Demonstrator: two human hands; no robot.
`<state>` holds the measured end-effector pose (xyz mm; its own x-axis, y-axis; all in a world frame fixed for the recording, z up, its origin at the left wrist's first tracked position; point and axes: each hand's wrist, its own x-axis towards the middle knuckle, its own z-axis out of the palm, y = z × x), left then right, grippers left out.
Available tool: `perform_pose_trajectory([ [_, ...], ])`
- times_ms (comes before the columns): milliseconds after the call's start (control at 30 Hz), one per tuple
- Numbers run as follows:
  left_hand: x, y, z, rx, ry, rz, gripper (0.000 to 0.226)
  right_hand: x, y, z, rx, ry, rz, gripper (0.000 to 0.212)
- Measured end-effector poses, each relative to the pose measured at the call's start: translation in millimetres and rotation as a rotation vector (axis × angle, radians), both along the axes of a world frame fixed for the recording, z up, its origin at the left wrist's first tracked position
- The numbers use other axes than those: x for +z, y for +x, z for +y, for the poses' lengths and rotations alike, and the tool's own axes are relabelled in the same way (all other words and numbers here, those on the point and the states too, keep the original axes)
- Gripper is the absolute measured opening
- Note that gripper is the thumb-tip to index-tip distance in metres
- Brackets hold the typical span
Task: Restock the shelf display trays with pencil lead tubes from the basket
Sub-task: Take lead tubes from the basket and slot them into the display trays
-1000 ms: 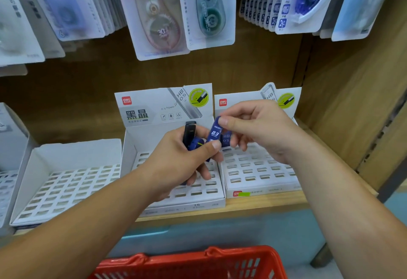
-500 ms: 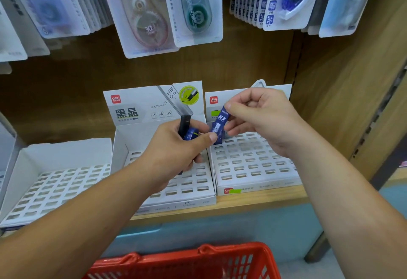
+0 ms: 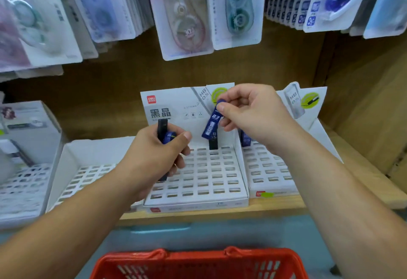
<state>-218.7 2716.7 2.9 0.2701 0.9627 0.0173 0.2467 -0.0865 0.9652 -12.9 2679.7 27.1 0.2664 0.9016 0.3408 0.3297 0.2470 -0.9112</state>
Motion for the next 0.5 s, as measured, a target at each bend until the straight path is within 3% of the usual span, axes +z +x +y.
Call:
perform_pose_trajectory([
  [200, 12.6, -24.4, 7.6, -0.056, -0.051, 0.05, 0.023, 1.0, -30.2, 10.7, 0.004, -0.052, -0.072, 0.007],
  [333, 25.1, -52.8, 18.7, -0.152, -0.142, -0.016, 0.009, 8.1, -58.0, 16.1, 0.041, -0.023, -0.026, 0.008],
  [500, 30.5, -97.5, 40.6, -0.158, -0.201, -0.078, 0.021, 5.2, -107.4, 35.3, 0.072, 0.067, 0.039, 0.009],
])
